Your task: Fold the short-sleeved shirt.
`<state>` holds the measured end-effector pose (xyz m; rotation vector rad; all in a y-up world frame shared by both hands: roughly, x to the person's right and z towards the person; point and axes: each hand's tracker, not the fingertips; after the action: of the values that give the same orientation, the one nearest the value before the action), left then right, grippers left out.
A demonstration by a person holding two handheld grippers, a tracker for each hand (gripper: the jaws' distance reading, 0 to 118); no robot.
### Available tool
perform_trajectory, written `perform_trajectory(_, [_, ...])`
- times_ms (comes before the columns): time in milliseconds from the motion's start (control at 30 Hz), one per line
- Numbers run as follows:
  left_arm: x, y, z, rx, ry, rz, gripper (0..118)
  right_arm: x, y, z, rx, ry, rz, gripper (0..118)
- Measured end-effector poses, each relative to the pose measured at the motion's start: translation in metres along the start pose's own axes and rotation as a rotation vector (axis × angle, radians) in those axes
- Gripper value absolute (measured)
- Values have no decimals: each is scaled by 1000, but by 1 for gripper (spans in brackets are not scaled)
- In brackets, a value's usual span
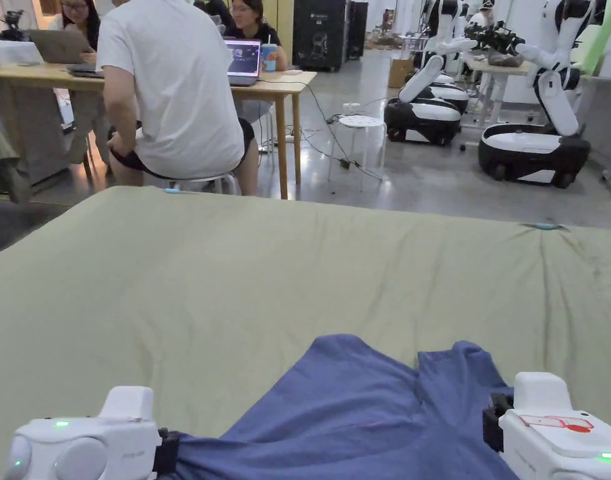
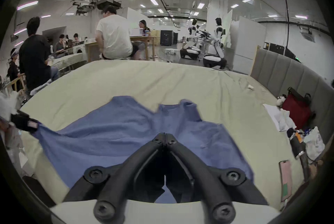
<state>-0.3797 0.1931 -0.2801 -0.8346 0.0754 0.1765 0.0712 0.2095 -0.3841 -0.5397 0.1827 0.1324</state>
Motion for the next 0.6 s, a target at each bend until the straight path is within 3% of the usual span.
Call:
perform_trajectory(100, [11,-1,1,29,33,-45,0,41,19,-36,-99,-46,-2,0])
perform_trajectory(233, [22,-5,-7,33,74,-98,0,76,42,-95,-193,1,34,3])
perform_trajectory(267, [24,-6,-10,30,76,-105,0,78,46,-111,-220,13,69,17])
perform_trajectory(300, [25,-7,-12,25,73,-110,0,80,50,-120,-237,24,89,64])
perform_trajectory(333, [26,-7,-15,22,71,-107,0,80,52,-136,-258,35,116,103])
perform_trajectory(367, [26,-8,-18,15,68,-107,0,80,52,-150,-289,46,136,118])
perform_trajectory(433, [28,-9,-21,9,72,-111,0,81,49,-171,-261,64,155,101])
perform_trajectory(600, [26,-6,-28,-7,81,-116,0,79,34,-226,-306,90,152,106])
